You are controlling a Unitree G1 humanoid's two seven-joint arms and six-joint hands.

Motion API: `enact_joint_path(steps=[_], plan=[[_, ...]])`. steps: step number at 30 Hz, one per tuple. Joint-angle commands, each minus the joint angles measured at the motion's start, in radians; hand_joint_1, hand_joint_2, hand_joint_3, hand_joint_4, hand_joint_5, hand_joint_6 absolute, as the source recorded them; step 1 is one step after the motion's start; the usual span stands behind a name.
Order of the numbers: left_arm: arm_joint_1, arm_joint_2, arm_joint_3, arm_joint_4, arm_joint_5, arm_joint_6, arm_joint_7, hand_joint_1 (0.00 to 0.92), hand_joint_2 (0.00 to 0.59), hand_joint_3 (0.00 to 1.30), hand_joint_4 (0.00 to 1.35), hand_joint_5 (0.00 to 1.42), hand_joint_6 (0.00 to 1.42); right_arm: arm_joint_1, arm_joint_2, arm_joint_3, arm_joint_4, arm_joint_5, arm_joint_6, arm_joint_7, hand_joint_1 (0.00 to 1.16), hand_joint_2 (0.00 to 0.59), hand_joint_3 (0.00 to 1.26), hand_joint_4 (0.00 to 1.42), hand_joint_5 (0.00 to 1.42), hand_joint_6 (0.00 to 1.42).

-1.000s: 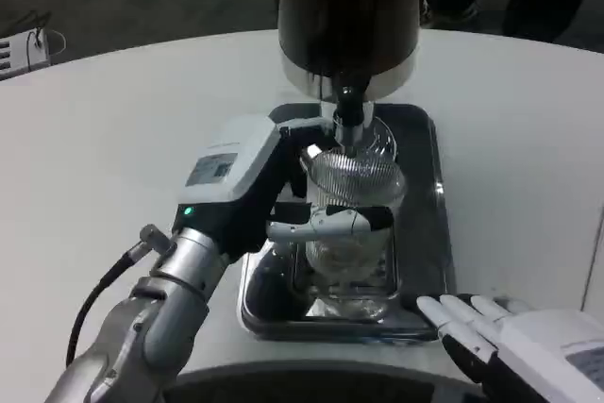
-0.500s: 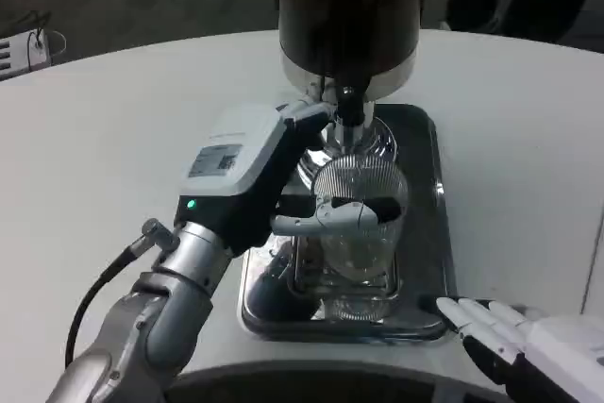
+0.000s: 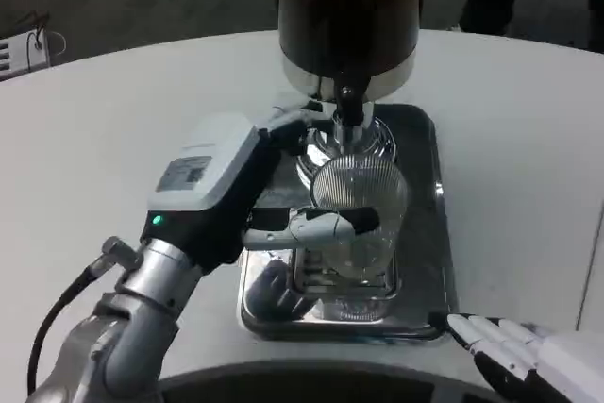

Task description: Grasp the cup under the faucet to collect the drink, then remove the cup.

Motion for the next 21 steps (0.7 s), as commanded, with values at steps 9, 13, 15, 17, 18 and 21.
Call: enact_joint_path(steps=[9,13,15,17,18,21], plan=[[0.214,0.041,0.181,-0.293,-0.156,0.002,-0.093,0.141,0.006,0.37,0.26,0.43,0.76,0.009,-0.018,0.006,-0.014,0.014,-0.002,-0.033,0.54,0.421,0.0,0.0,0.0,0.0],[0.234,0.034,0.226,-0.343,-0.252,-0.042,-0.11,0.135,0.012,0.38,0.31,0.42,0.62,0.008,-0.012,0.013,-0.014,0.008,-0.002,-0.034,0.55,0.422,0.0,0.0,0.0,0.0],[0.224,0.029,0.239,-0.351,-0.306,-0.063,-0.124,0.12,0.024,0.37,0.32,0.4,0.52,0.005,-0.011,0.019,-0.014,0.003,-0.007,-0.034,0.55,0.423,0.0,0.0,0.0,0.0],[0.205,0.026,0.246,-0.358,-0.363,-0.082,-0.148,0.106,0.028,0.37,0.33,0.39,0.45,0.001,-0.008,0.025,-0.014,-0.001,-0.011,-0.035,0.55,0.424,0.0,0.0,0.0,0.0],[0.195,0.027,0.246,-0.36,-0.389,-0.088,-0.163,0.095,0.034,0.36,0.33,0.39,0.44,-0.001,-0.006,0.028,-0.014,-0.004,-0.012,-0.035,0.55,0.425,0.0,0.0,0.0,0.0],[0.164,0.026,0.239,-0.358,-0.462,-0.091,-0.214,0.076,0.039,0.35,0.33,0.38,0.42,-0.004,0.0,0.033,-0.014,-0.012,-0.015,-0.035,0.55,0.426,0.0,0.0,0.0,0.0]])
